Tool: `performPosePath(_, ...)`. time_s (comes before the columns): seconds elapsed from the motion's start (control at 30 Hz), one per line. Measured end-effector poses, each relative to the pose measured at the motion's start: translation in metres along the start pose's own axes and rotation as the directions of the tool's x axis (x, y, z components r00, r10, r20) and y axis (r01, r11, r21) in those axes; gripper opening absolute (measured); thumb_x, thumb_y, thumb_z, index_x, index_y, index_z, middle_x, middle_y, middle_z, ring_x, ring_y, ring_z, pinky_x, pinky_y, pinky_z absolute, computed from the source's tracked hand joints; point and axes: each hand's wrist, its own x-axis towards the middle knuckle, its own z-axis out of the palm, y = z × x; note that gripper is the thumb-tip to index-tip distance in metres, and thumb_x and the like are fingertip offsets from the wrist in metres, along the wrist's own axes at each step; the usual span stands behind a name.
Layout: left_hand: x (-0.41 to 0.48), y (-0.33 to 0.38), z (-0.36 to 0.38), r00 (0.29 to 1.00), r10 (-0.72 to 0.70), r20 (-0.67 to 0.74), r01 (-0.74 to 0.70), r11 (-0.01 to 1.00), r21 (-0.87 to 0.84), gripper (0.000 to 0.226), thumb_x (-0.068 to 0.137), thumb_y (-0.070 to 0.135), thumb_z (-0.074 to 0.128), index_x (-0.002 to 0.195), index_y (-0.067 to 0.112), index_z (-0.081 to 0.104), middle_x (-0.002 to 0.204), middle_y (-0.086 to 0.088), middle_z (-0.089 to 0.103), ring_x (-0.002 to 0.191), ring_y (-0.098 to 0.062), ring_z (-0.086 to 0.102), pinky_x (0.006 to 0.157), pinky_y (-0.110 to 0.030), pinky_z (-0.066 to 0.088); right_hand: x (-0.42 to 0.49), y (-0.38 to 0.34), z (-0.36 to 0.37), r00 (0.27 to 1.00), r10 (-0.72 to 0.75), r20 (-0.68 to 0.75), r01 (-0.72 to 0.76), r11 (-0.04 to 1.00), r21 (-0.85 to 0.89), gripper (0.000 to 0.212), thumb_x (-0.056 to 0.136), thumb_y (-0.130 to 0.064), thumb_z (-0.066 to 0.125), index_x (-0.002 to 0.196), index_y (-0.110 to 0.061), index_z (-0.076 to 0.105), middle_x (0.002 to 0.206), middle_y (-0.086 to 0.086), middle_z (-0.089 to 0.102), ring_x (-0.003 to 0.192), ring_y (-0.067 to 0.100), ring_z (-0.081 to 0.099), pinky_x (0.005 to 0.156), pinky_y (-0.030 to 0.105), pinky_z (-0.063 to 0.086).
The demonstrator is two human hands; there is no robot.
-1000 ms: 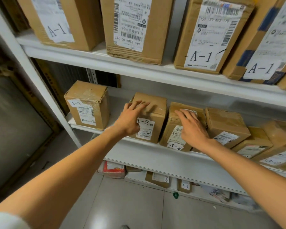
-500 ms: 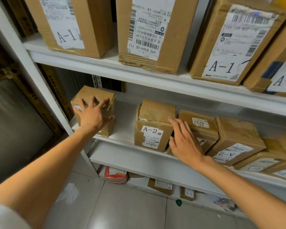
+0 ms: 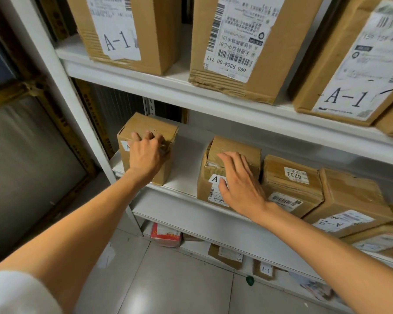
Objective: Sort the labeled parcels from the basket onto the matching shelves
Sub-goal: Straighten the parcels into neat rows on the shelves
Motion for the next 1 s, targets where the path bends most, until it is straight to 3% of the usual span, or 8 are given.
performPosePath(0.3, -0.014, 0.036, 0.001, 0.999, 0.039, 0.035, -0.038, 0.999, -0.02, 0.044, 0.09, 0.052, 0.051, 0.121, 0.021, 0.06, 0.116, -0.01, 0.058, 0.101, -0.034, 0.044, 0.072, -0.039, 0.041, 0.026, -0.012, 0.009, 0.998, -0.021, 0.064, 0.02, 1.0, 0.019, 0.057, 0.079, -0.002, 0.056, 0.134, -0.001, 0.043, 0.13, 0.014, 0.044, 0.116, 0.028, 0.044, 0.097, 0.037, 0.045)
performPosePath(0.4, -0.019, 0.049, 0.002, 0.996, 0.069, 0.053, -0.067, 0.996, -0.052, 0.048, 0.091, 0.054, 0.048, 0.125, 0.021, 0.056, 0.12, -0.01, 0.056, 0.107, -0.035, 0.043, 0.078, -0.042, 0.044, 0.029, -0.013, 0.011, 0.991, 0.003, 0.135, 0.013, 0.993, -0.12, 0.055, 0.083, -0.01, 0.055, 0.136, -0.004, 0.039, 0.134, 0.013, 0.042, 0.121, 0.027, 0.041, 0.101, 0.036, 0.04)
performPosePath(0.53, -0.018, 0.065, -0.001, 0.989, 0.122, 0.081, -0.12, 0.992, -0.03, 0.049, 0.089, 0.055, 0.049, 0.121, 0.019, 0.057, 0.117, -0.011, 0.056, 0.107, -0.037, 0.044, 0.071, -0.039, 0.042, 0.027, -0.008, 0.015, 0.966, 0.055, 0.253, 0.021, 0.957, -0.291, 0.066, 0.079, -0.01, 0.064, 0.138, -0.004, 0.035, 0.14, 0.015, 0.038, 0.131, 0.031, 0.036, 0.112, 0.038, 0.03)
performPosePath(0.6, -0.018, 0.07, 0.0, 0.988, 0.12, 0.096, -0.118, 0.993, -0.023, 0.048, 0.089, 0.054, 0.05, 0.121, 0.018, 0.056, 0.117, -0.011, 0.056, 0.107, -0.037, 0.044, 0.07, -0.039, 0.042, 0.025, -0.005, 0.015, 0.959, 0.064, 0.275, 0.014, 0.962, -0.273, 0.075, 0.076, -0.008, 0.067, 0.141, -0.004, 0.031, 0.144, 0.014, 0.034, 0.135, 0.03, 0.031, 0.113, 0.036, 0.029)
performPosePath(0.7, -0.023, 0.068, 0.001, 0.989, 0.123, 0.076, -0.121, 0.992, -0.027, 0.054, 0.087, 0.055, 0.051, 0.126, 0.018, 0.051, 0.123, -0.012, 0.054, 0.111, -0.039, 0.042, 0.076, -0.043, 0.046, 0.026, -0.003, 0.009, 0.958, 0.053, 0.282, 0.009, 0.976, -0.216, 0.07, 0.078, -0.008, 0.065, 0.14, -0.007, 0.032, 0.143, 0.011, 0.035, 0.133, 0.027, 0.032, 0.112, 0.035, 0.031)
performPosePath(0.87, -0.034, 0.063, -0.011, 0.976, 0.154, 0.154, -0.146, 0.987, -0.061, 0.08, 0.079, 0.055, 0.064, 0.144, 0.023, 0.032, 0.142, -0.01, 0.039, 0.13, -0.039, 0.029, 0.1, -0.048, 0.041, 0.027, -0.001, -0.011, 0.945, 0.023, 0.326, 0.008, 0.996, -0.094, 0.063, 0.082, -0.002, 0.061, 0.139, -0.009, 0.035, 0.139, 0.009, 0.039, 0.127, 0.024, 0.039, 0.108, 0.034, 0.036)
performPosePath(1.0, -0.051, 0.075, -0.03, 0.981, 0.105, 0.162, -0.076, 0.981, -0.181, 0.082, 0.077, 0.052, 0.069, 0.145, 0.024, 0.033, 0.141, -0.008, 0.045, 0.132, -0.031, 0.039, 0.104, -0.046, 0.042, 0.017, -0.001, -0.033, 0.94, -0.005, 0.342, 0.028, 0.997, -0.065, 0.061, 0.084, -0.001, 0.058, 0.14, -0.008, 0.034, 0.14, 0.01, 0.039, 0.127, 0.023, 0.039, 0.108, 0.034, 0.038)
